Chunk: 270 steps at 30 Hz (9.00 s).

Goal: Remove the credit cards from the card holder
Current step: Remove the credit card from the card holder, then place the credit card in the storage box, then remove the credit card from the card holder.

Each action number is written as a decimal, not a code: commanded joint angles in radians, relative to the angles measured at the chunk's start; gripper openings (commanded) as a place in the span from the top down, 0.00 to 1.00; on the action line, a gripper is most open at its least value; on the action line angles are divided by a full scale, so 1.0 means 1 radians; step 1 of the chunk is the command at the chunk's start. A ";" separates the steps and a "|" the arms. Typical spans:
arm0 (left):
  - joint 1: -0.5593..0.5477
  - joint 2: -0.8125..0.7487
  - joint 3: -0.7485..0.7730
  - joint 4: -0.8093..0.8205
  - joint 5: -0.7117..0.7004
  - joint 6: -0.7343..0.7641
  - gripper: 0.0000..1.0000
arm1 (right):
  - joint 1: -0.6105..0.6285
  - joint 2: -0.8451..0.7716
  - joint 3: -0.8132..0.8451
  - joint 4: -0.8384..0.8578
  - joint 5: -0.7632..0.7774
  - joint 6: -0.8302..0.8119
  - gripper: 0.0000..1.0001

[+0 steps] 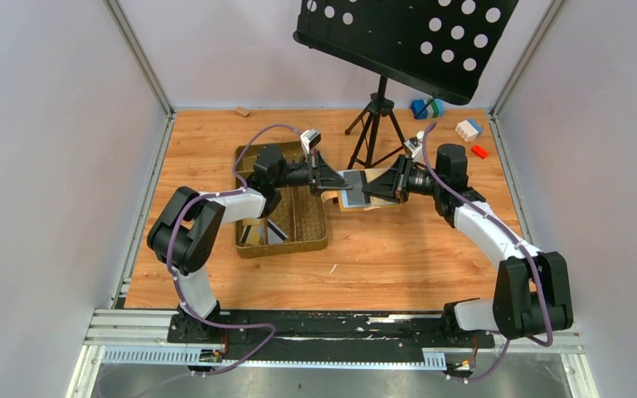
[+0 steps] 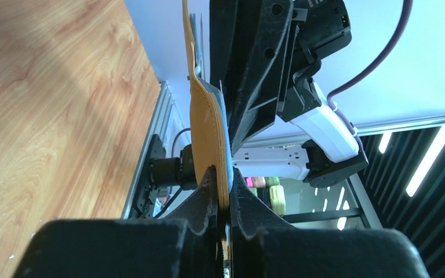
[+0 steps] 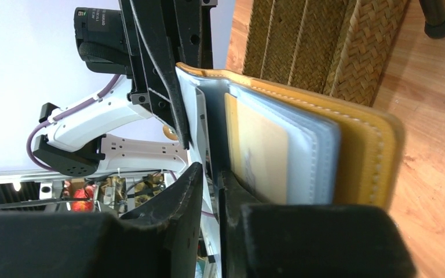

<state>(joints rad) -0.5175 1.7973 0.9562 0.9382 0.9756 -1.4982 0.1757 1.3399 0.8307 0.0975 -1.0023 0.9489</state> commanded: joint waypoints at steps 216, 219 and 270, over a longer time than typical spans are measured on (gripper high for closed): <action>0.019 -0.655 -0.008 -0.682 -0.167 0.460 1.00 | 0.117 -0.299 -0.060 -0.071 0.181 -0.207 0.08; 0.016 -0.650 -0.007 -0.666 -0.131 0.446 1.00 | 0.114 -0.295 -0.076 0.052 0.151 -0.143 0.08; 0.008 -0.634 0.170 -1.429 -0.562 0.874 0.49 | 0.065 -0.271 -0.026 -0.090 0.145 -0.191 1.00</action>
<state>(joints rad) -0.5171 1.2041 1.0534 -0.2661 0.6113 -0.7734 0.2405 1.0664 0.7624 0.0898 -0.9005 0.8249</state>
